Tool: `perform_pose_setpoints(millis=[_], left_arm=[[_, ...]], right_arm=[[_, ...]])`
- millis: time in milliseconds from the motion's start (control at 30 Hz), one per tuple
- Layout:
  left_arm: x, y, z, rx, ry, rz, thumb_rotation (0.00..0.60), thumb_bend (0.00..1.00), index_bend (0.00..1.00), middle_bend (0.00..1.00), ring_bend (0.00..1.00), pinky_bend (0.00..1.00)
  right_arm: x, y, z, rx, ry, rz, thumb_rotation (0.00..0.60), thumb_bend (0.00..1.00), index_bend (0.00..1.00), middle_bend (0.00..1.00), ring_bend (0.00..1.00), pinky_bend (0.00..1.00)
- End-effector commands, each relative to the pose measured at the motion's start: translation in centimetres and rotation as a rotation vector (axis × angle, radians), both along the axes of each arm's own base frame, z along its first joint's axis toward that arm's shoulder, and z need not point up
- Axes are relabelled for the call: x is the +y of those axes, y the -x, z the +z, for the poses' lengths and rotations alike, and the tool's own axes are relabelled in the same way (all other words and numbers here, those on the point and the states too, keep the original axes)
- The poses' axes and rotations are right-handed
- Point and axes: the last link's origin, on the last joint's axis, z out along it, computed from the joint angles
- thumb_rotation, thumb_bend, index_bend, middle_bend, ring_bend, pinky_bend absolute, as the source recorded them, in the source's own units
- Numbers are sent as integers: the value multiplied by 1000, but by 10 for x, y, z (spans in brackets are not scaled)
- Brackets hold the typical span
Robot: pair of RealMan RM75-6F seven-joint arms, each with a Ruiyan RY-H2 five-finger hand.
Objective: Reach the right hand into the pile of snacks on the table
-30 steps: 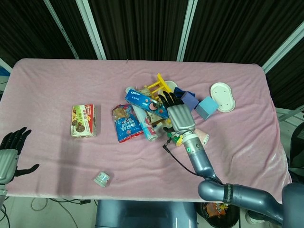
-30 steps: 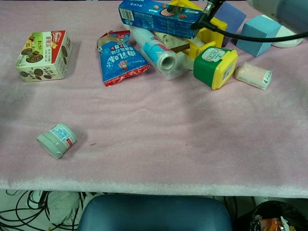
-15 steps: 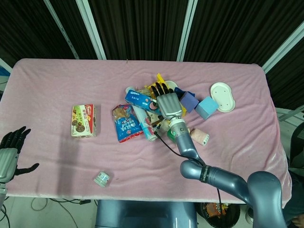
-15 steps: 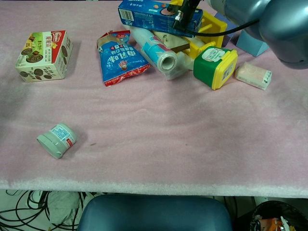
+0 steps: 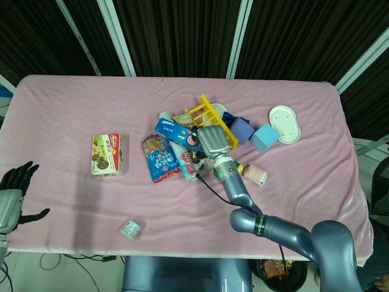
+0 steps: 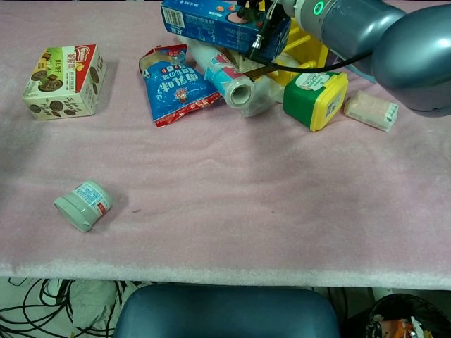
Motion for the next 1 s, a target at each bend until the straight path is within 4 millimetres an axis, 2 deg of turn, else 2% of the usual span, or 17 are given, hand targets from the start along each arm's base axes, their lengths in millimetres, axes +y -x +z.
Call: perform_pose_setpoints(millis=[33, 167, 300, 400, 533, 567, 800, 1000], left_arm=[[0, 0, 0, 0, -3, -4, 600, 0, 0, 0, 0, 0], [-1, -2, 0, 1, -3, -13, 600, 0, 0, 0, 0, 0], [-2, -3, 0, 4, -10, -24, 600, 0, 0, 0, 0, 0], [-3, -3, 0, 6, -16, -33, 600, 0, 0, 0, 0, 0], [-6, -5, 0, 17, -18, -55, 600, 0, 0, 0, 0, 0], [-6, -5, 0, 18, -18, -58, 600, 0, 0, 0, 0, 0], [-10, -8, 0, 28, -17, -86, 600, 0, 0, 0, 0, 0], [-12, -7, 0, 29, -19, -93, 600, 0, 0, 0, 0, 0]], right_arm=[[9, -1, 18, -86, 37, 38, 600, 358, 831, 730, 694, 708], [19, -3, 43, -173, 77, 69, 600, 358, 830, 729, 693, 708], [41, 3, 77, -283, 95, 82, 600, 359, 831, 726, 691, 708], [63, 14, 103, -350, 102, 75, 600, 359, 831, 723, 689, 708], [104, 42, 128, -405, 88, 41, 600, 359, 830, 721, 687, 708], [109, 46, 130, -408, 84, 36, 600, 358, 831, 721, 686, 708], [180, 100, 151, -416, 43, -31, 600, 359, 830, 721, 686, 708], [214, 131, 153, -406, 31, -66, 600, 359, 831, 721, 686, 708]])
